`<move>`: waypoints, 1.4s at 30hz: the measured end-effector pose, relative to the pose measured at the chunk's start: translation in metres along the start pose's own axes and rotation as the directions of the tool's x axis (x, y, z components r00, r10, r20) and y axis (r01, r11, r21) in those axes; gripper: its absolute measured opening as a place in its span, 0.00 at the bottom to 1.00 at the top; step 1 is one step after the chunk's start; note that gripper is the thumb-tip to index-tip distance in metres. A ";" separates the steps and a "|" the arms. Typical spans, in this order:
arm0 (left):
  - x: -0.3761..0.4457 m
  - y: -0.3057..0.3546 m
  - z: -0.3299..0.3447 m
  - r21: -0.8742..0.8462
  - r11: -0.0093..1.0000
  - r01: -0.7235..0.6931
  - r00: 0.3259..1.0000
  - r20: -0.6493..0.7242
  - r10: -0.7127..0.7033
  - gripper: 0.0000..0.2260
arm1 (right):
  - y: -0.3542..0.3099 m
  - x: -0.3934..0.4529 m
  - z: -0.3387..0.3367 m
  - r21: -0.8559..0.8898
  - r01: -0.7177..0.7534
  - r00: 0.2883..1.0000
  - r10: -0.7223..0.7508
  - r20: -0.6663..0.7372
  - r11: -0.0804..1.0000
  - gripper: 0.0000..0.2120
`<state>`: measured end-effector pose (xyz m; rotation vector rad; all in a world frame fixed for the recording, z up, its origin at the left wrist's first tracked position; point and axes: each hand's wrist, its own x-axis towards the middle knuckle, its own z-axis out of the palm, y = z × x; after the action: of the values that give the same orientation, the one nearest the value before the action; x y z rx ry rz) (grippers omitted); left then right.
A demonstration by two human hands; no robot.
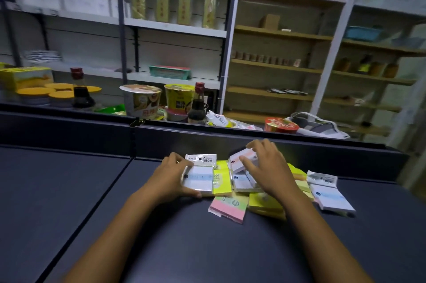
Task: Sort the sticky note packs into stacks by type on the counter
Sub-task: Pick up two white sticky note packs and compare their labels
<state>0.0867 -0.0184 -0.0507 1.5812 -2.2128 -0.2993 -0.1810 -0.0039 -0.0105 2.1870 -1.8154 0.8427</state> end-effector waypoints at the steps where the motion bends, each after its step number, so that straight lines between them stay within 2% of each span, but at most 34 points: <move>1: 0.000 0.000 0.002 -0.016 1.000 -0.002 1.000 -0.018 0.001 0.41 | 0.002 0.002 0.001 0.010 0.010 1.000 -0.010 -0.008 1.000 0.15; 6: 0.000 -0.004 0.001 -0.212 0.977 -0.008 0.994 -0.109 -0.015 0.37 | 0.012 0.010 0.000 0.064 0.021 0.999 -0.019 -0.043 0.998 0.14; 11: 0.009 0.020 -0.014 -0.429 0.895 -0.122 0.922 -0.382 -0.058 0.35 | 0.023 0.019 0.000 0.144 0.001 0.999 0.006 -0.045 0.990 0.13; 14: 0.018 0.038 -0.017 -0.585 0.789 -0.188 0.919 -0.389 -0.069 0.37 | 0.027 0.026 0.004 0.211 -0.040 0.998 0.050 -0.041 0.977 0.12; 18: 0.024 0.043 -0.002 -0.669 0.709 -0.223 0.913 -0.398 -0.088 0.38 | 0.029 0.028 0.014 0.307 -0.099 0.992 0.117 -0.041 0.946 0.09; 20: 0.026 0.043 0.004 -0.696 0.681 -0.228 0.907 -0.406 -0.110 0.38 | 0.030 0.027 0.019 0.346 -0.134 0.988 0.153 -0.031 0.929 0.07; 25: 0.024 0.048 0.004 -0.725 0.635 -0.265 0.902 -0.419 -0.102 0.38 | 0.039 0.027 0.020 0.316 -0.154 0.985 0.170 -0.023 0.936 0.06; 30: 0.022 0.046 0.005 -0.734 0.623 -0.270 0.899 -0.424 -0.110 0.41 | 0.038 0.022 0.019 0.191 -0.199 0.980 0.189 0.068 0.961 0.11; 34: 0.021 0.045 0.005 -0.727 0.637 -0.256 0.894 -0.429 -0.131 0.41 | 0.029 0.021 0.020 0.114 -0.189 0.981 0.182 0.068 0.975 0.14; 37: 0.019 0.044 0.007 -0.723 0.647 -0.244 0.893 -0.427 -0.141 0.41 | 0.028 0.020 0.019 0.153 -0.202 0.978 0.191 0.085 0.967 0.12; 42: 0.016 0.043 0.011 -0.732 0.643 -0.227 0.896 -0.416 -0.158 0.41 | 0.027 0.017 0.018 0.330 -0.203 0.979 0.182 0.093 0.922 0.06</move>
<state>0.0406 -0.0195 -0.0401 0.9752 -1.4267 -0.6858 -0.1995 -0.0339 -0.0225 2.2736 -2.0749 1.2260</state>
